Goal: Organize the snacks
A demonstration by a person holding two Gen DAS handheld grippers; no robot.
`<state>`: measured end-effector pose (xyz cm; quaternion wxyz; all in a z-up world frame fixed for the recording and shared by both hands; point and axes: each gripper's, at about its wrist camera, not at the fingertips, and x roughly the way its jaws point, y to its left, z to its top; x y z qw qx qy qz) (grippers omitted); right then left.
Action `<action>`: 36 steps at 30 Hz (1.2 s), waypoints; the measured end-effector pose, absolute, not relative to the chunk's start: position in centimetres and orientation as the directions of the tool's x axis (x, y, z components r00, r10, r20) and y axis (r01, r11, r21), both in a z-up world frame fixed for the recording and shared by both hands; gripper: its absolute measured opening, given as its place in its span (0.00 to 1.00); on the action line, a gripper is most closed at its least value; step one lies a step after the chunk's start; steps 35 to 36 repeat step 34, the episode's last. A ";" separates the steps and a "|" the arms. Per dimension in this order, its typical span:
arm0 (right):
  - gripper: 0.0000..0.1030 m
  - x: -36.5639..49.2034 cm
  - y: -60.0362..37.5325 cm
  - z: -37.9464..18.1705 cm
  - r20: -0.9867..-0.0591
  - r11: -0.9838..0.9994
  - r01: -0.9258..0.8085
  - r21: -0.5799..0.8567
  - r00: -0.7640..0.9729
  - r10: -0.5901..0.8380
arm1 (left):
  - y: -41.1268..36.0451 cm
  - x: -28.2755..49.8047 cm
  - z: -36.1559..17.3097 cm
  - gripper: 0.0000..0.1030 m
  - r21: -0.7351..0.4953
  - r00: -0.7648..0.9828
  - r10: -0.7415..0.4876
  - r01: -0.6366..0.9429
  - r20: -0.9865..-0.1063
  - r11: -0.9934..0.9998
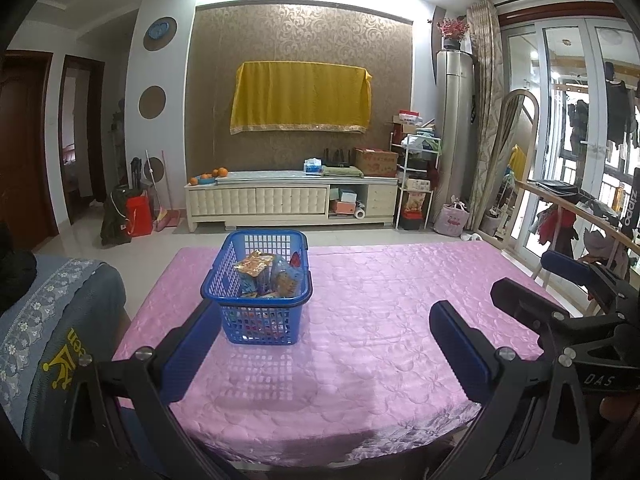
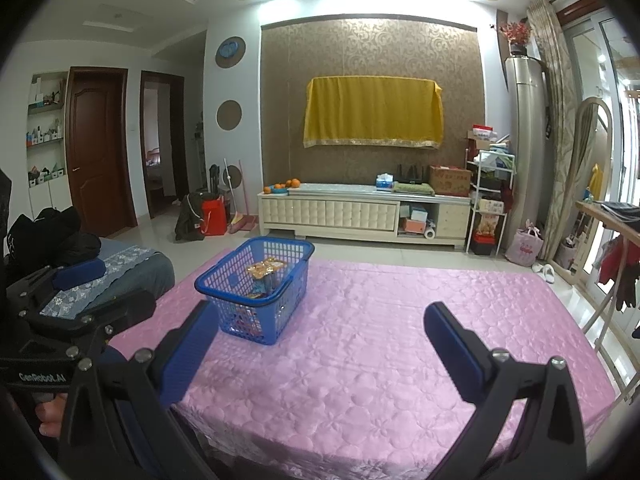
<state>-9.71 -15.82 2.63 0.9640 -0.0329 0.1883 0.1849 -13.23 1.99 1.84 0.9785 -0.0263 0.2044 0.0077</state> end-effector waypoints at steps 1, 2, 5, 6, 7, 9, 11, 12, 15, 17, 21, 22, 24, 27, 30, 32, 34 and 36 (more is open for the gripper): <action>1.00 -9.7 -15.8 2.6 -0.375 0.929 -0.369 0.005 0.861 0.344 | 2.0 -13.2 1.9 1.00 -0.048 0.916 0.005 -0.026 -0.400 0.999; 1.00 -9.7 -15.8 2.6 -0.375 0.929 -0.369 0.005 0.861 0.344 | 2.0 -13.2 1.9 1.00 -0.048 0.916 0.004 -0.026 -0.400 0.999; 1.00 -9.7 -15.9 2.6 -0.376 0.929 -0.369 0.008 0.860 0.345 | 1.9 -13.2 1.9 1.00 -0.047 0.917 0.002 -0.022 -0.399 0.999; 1.00 -9.8 -15.8 2.5 -0.376 0.930 -0.368 0.008 0.860 0.344 | 1.9 -13.2 1.9 1.00 -0.046 0.917 0.002 -0.022 -0.398 0.999; 1.00 -9.8 -15.9 2.5 -0.376 0.930 -0.368 0.006 0.861 0.343 | 1.9 -13.2 1.9 1.00 -0.042 0.917 0.003 -0.021 -0.398 0.999; 1.00 -9.8 -15.8 2.5 -0.378 0.930 -0.366 0.005 0.861 0.341 | 1.9 -13.3 1.9 1.00 -0.041 0.918 0.002 -0.020 -0.397 0.999; 1.00 -9.9 -15.8 2.4 -0.381 0.931 -0.365 0.007 0.860 0.340 | 1.9 -13.3 1.9 1.00 -0.046 0.918 -0.005 -0.015 -0.397 0.999; 1.00 -10.0 -15.8 2.4 -0.381 0.931 -0.365 0.009 0.860 0.341 | 1.9 -13.4 1.9 1.00 -0.047 0.917 -0.006 -0.013 -0.398 0.999; 1.00 -10.1 -15.8 2.5 -0.380 0.931 -0.364 0.009 0.860 0.340 | 1.9 -13.4 1.9 1.00 -0.046 0.918 -0.004 -0.015 -0.398 0.999; 1.00 -10.2 -15.8 2.5 -0.380 0.931 -0.364 0.009 0.860 0.340 | 1.9 -13.4 2.0 1.00 -0.045 0.918 -0.004 -0.015 -0.397 0.999; 1.00 -10.2 -15.7 2.4 -0.379 0.932 -0.362 0.010 0.861 0.339 | 1.9 -13.5 2.1 1.00 -0.041 0.918 -0.002 -0.015 -0.395 0.999; 1.00 -10.2 -15.6 2.4 -0.382 0.932 -0.362 0.009 0.860 0.337 | 1.9 -13.4 2.1 1.00 -0.041 0.918 -0.004 -0.014 -0.397 0.999; 1.00 -10.2 -15.5 2.4 -0.387 0.933 -0.360 0.005 0.860 0.334 | 1.9 -13.5 2.1 1.00 -0.042 0.917 -0.006 -0.012 -0.398 0.999; 1.00 -10.2 -15.5 2.3 -0.390 0.933 -0.360 0.006 0.859 0.333 | 1.9 -13.5 2.2 1.00 -0.041 0.917 -0.005 -0.012 -0.400 0.999; 1.00 -10.2 -15.4 2.4 -0.390 0.933 -0.359 0.006 0.859 0.332 | 1.9 -13.5 2.2 1.00 -0.039 0.917 -0.004 -0.012 -0.400 0.999; 1.00 -10.2 -15.4 2.4 -0.395 0.934 -0.358 0.005 0.857 0.331 | 1.9 -13.5 2.2 1.00 -0.041 0.915 -0.008 -0.009 -0.403 0.999; 1.00 -10.2 -15.3 2.3 -0.396 0.934 -0.356 0.006 0.857 0.329 | 1.8 -13.6 2.3 1.00 -0.042 0.915 -0.011 -0.006 -0.403 0.999; 1.00 -10.2 -15.3 2.3 -0.396 0.934 -0.356 0.006 0.857 0.329 | 1.8 -13.6 2.3 1.00 -0.042 0.915 -0.011 -0.006 -0.403 0.999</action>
